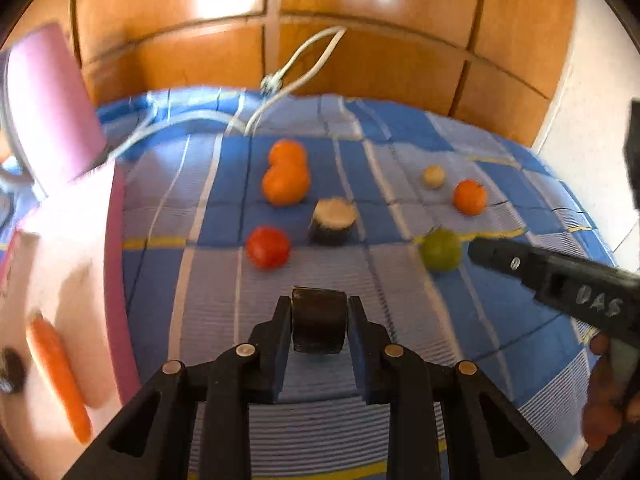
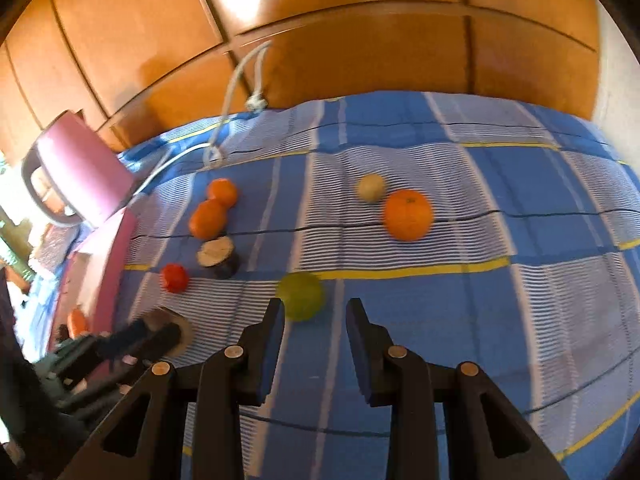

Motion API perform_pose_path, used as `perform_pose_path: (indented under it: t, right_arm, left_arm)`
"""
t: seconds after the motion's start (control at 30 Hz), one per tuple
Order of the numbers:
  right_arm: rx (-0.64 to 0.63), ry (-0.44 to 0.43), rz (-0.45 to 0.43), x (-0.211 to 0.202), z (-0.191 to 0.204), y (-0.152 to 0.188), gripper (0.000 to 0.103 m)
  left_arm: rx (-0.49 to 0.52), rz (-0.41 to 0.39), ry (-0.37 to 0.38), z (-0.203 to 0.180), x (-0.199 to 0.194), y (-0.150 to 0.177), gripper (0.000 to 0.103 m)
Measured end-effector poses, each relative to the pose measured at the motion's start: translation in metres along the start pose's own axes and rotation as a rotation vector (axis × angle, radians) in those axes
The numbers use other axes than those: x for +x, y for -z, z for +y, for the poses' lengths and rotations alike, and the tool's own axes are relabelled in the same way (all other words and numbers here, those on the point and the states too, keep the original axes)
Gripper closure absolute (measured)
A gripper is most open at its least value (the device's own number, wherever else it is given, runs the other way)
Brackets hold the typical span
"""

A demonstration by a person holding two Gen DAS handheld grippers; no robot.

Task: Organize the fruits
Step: 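Carry the eggplant piece to the tray with the left tool while the right tool grasps the green fruit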

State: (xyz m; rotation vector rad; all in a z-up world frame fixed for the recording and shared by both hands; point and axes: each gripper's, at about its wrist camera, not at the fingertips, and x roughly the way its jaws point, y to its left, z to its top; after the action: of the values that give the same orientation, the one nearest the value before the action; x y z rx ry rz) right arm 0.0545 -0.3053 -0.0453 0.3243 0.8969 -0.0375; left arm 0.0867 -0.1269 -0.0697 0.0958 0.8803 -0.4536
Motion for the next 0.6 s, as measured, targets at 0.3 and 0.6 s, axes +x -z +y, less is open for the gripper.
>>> perform_pose_path:
  t: [0.3, 0.6]
  right_arm:
    - [-0.045, 0.044, 0.025, 0.027, 0.012, -0.01, 0.067]
    - [-0.066, 0.046, 0.042, 0.034, 0.01, -0.005, 0.071]
  left_arm:
    - [-0.052, 0.034, 0.008, 0.004, 0.012, 0.003, 0.075]
    - [-0.068, 0.019, -0.016, 0.01, 0.001, 0.005, 0.076]
